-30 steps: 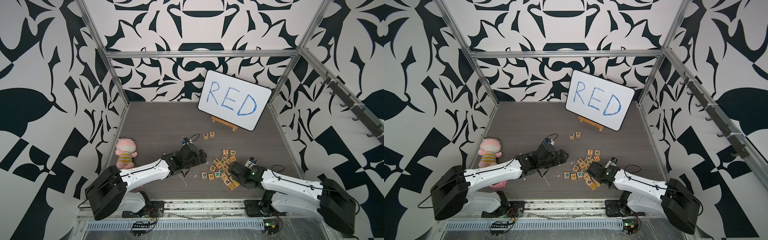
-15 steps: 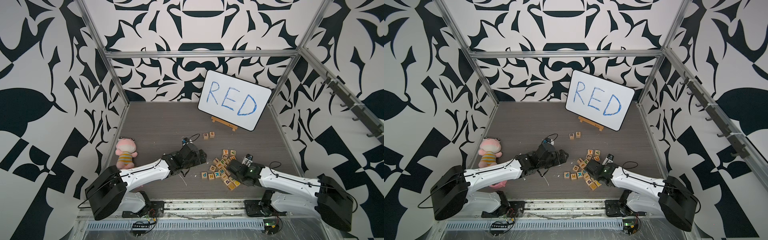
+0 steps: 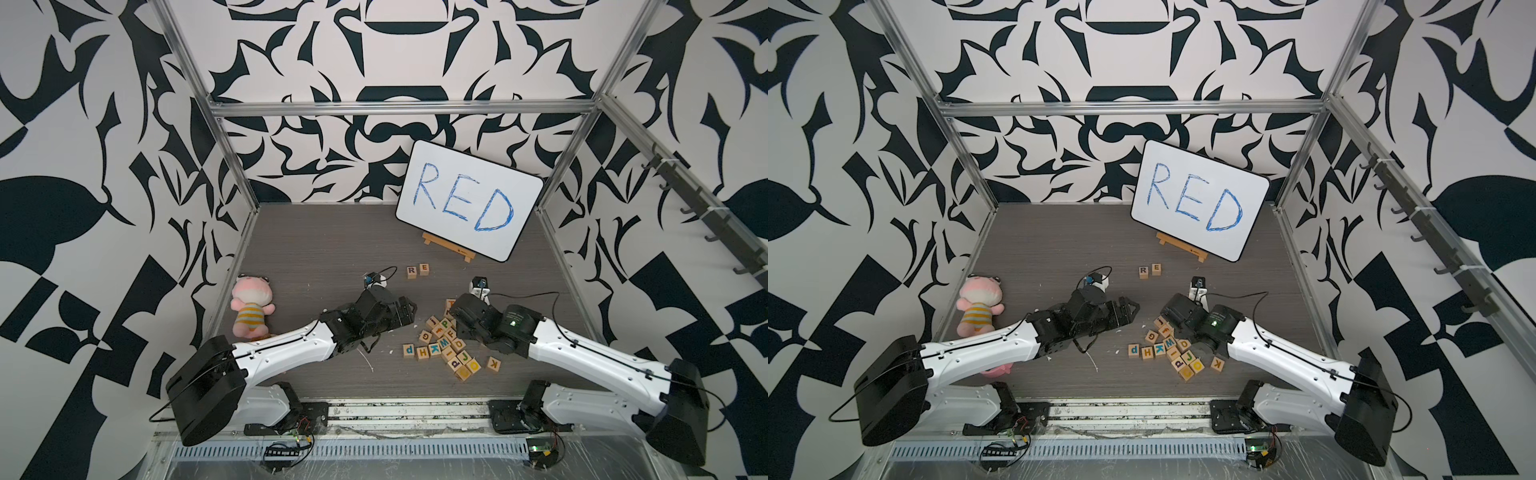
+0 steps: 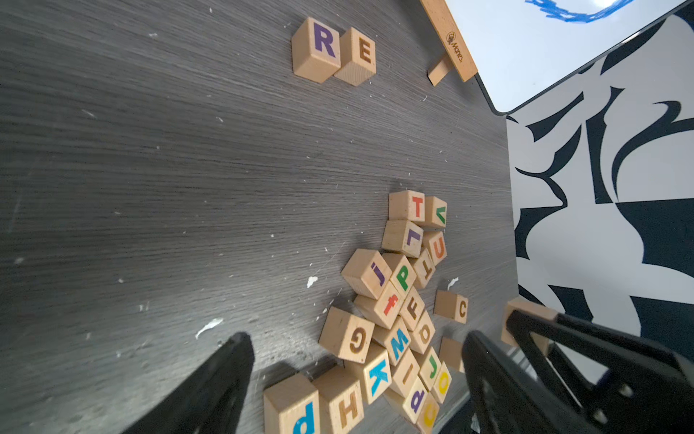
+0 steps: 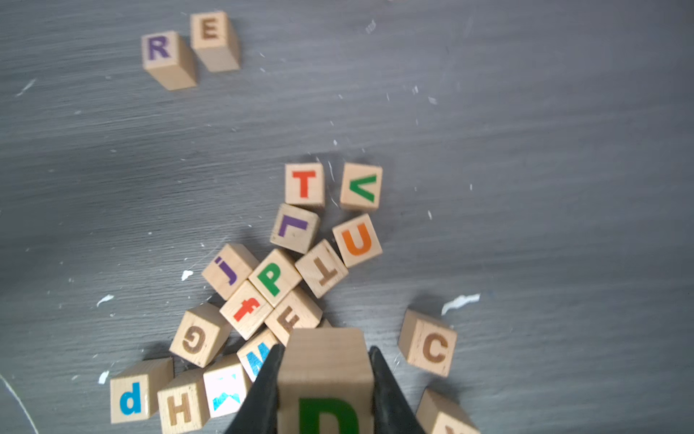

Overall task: Assemble the uppercase word "red" with letter blocks
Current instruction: Pick up the letter block from the center of the board, then place the letter block at the center of the board.

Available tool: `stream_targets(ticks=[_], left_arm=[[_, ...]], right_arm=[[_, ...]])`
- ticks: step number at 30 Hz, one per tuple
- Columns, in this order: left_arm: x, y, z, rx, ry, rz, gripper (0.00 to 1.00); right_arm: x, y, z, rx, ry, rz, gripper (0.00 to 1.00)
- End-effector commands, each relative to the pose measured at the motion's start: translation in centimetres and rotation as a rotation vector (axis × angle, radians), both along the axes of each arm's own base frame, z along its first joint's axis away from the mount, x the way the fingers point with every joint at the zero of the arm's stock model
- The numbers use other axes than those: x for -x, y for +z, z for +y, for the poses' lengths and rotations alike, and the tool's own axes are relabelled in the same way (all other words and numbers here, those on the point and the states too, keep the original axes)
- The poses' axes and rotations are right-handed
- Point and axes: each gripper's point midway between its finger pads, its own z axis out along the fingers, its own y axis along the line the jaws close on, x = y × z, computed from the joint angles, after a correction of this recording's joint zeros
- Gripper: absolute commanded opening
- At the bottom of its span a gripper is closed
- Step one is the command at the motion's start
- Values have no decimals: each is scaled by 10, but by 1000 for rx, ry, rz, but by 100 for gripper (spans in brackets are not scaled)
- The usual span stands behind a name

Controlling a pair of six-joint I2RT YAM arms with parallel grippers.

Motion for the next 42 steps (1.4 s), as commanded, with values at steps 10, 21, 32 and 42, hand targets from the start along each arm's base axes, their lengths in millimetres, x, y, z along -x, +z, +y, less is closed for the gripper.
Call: stream_targets(ticks=[10,21,32,42], left_arm=[[7,17,9,24,-19,-49,92],[4,20,30,-35,34,-85,95],[5,20,50,-46,86,-113,95],[5,18,50,-51,90,-111,95]], right_arm=[[-70,31,21,196,156,-106,21],[-174,-4,42,203,144,-32,21],[-220,-64,40,244,118,96,20],[-231,-79,37,165,93,105,22]])
